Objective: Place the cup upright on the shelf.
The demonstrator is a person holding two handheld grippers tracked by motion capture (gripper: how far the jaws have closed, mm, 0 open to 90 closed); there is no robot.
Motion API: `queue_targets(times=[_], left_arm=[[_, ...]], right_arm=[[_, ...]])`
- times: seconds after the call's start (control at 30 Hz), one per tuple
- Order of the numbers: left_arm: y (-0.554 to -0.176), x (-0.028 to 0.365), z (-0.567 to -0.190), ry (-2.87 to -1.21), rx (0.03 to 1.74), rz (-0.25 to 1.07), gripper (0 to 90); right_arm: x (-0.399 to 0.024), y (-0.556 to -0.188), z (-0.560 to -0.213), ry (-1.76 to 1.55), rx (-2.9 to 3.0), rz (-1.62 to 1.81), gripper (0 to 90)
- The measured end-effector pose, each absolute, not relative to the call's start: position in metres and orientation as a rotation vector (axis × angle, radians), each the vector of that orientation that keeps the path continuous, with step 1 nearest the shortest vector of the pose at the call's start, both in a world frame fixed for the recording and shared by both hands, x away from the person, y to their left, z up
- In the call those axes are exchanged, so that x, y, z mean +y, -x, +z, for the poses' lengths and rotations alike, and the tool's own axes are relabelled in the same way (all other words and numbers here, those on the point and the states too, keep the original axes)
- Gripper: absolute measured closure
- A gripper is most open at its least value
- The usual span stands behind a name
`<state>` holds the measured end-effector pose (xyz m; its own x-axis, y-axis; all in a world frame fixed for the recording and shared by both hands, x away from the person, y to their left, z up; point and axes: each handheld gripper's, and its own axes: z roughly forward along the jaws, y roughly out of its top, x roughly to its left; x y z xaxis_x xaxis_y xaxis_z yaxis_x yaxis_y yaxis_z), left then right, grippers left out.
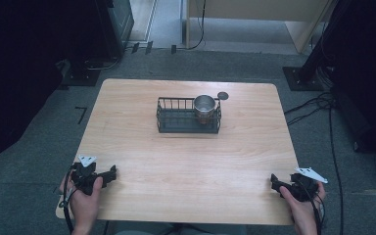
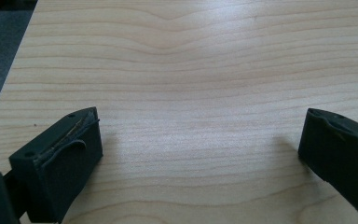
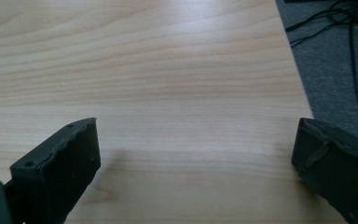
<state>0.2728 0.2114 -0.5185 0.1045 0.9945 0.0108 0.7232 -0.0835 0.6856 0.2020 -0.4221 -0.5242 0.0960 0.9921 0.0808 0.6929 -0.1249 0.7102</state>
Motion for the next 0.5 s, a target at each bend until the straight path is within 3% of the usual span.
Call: queue_targets(times=[0.5], left_arm=[[-0.2728,0.2114,-0.5185,-1.865,1.671,0.675,0.0]], right_arm=[[-0.4208,-0.2014,-0.5273,-1.836,1.673,0.723,0.0]])
